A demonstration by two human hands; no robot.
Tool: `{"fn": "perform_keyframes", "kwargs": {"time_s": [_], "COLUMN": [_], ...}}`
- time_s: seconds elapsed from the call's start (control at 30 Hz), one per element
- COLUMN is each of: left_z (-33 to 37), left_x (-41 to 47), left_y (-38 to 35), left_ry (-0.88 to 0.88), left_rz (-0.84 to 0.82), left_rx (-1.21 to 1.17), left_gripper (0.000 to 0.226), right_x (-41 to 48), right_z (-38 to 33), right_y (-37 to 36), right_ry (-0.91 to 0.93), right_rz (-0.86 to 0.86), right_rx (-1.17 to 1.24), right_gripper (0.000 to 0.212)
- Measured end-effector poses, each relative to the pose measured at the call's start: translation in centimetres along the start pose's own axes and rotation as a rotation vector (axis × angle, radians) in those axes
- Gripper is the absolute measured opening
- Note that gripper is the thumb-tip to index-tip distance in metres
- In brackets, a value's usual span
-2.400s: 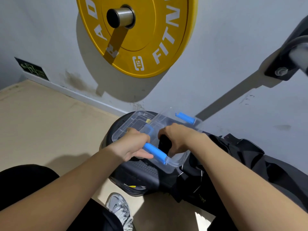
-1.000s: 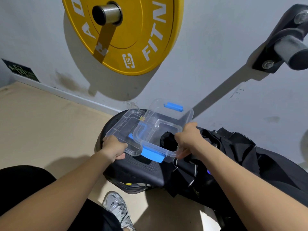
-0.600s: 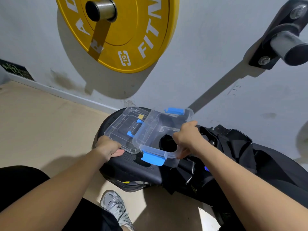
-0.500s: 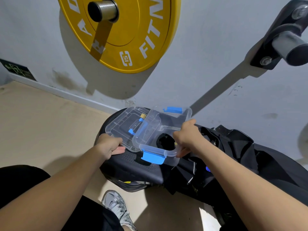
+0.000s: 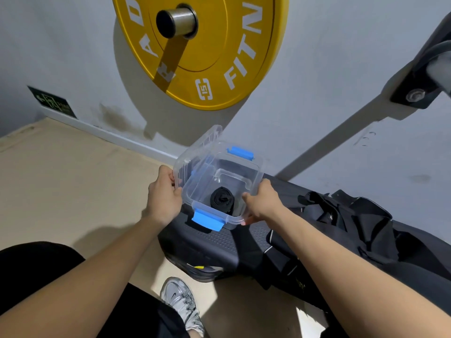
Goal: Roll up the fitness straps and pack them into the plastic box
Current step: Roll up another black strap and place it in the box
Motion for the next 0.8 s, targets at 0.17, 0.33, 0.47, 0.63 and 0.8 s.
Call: {"fn": "perform_keyframes", "kwargs": {"time_s": [0.17, 0.33, 0.47, 0.63, 0.8], "left_z": [-0.1, -0.5, -0.3, 2.1, 10.6], "left_x": [-0.3, -0.4, -0.2, -0.7, -4.3], "left_y": [0.4, -0.1, -0.2, 0.4, 2.6], "left_ry": [-0.105, -0.148, -0.144, -0.02, -0.38], "left_rz": [-0.005, -0.081, -0.092, -0.165, 0.2], "left_rx": [0.145, 0.226, 0.219, 0.23, 0.349], "left_gripper": [0.047, 0.066, 0.072, 0.11, 0.07], "right_x": [0.9, 0.8, 0.6, -0.8, -3.2], "right_z": [0.3, -0.1, -0.2, -1.0, -1.7], "right_y": [-0.7, -0.3, 0.4, 0.8, 4.5], "right_ry": [-0.023, -0.059, -0.077, -0.126, 0.222], "right_rz": [0.071, 0.049, -0.078, -0.158, -0.084], "right_rx": [0.033, 0.064, 0.066, -0.008, -0.685], "right_gripper": [0.034, 0.035, 0.043, 0.052, 0.043]}}
Point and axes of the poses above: each hand's wrist, its own x-axis towards the middle knuckle, its own y-axis out of the back of the hand, z = x × y, the point moved 2 cm from there along x, towards the middle knuckle, and after that the axes turned 1 degree about x, right-handed, at the moved point
